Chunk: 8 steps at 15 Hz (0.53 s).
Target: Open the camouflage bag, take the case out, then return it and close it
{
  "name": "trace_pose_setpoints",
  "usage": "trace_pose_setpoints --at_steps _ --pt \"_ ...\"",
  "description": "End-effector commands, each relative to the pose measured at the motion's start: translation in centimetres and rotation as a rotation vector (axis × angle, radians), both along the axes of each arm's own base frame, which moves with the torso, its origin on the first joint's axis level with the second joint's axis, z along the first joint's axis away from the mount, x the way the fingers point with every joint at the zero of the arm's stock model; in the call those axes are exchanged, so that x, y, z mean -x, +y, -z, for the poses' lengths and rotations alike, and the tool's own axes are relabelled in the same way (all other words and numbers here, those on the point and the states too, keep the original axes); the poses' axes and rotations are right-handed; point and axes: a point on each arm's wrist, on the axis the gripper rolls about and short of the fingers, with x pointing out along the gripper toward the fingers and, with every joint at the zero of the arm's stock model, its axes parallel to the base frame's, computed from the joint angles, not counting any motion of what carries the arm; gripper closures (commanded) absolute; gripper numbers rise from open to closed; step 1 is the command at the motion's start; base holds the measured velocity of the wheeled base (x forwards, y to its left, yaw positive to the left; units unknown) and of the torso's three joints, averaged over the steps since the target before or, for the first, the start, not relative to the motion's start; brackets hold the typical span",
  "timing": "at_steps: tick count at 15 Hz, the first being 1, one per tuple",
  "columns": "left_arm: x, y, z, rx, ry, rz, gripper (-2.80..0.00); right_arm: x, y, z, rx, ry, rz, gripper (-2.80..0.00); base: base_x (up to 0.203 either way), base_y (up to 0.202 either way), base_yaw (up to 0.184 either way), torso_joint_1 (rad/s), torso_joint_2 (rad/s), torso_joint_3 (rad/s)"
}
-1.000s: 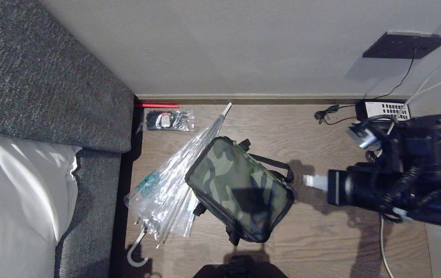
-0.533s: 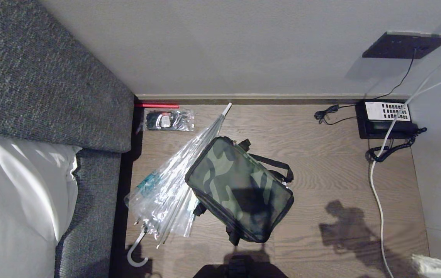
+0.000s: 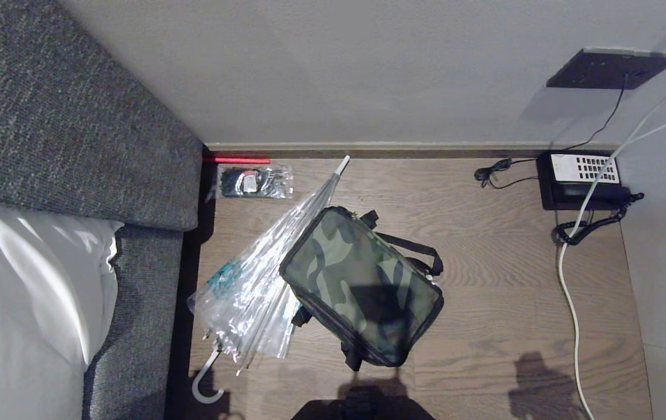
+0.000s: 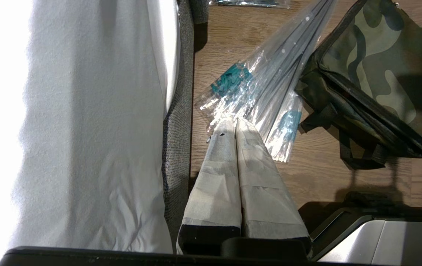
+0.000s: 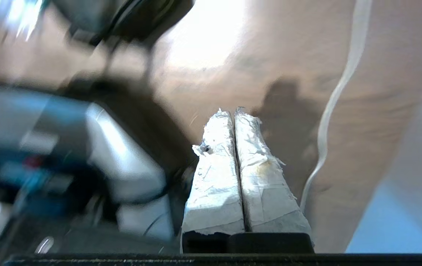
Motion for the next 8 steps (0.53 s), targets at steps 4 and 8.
trace_pose_setpoints --at_steps 4,8 --pt "0.00 0.00 0.00 0.000 -0.001 0.000 0.00 0.61 -0.15 1.07 -0.068 -0.279 0.111 0.00 0.000 0.000 0.000 0.000 0.00 0.000" --pt "0.00 0.00 0.00 0.001 -0.001 0.000 0.00 0.75 -0.16 1.54 -0.087 -0.280 0.122 0.00 0.000 0.000 0.000 0.000 0.00 0.000"
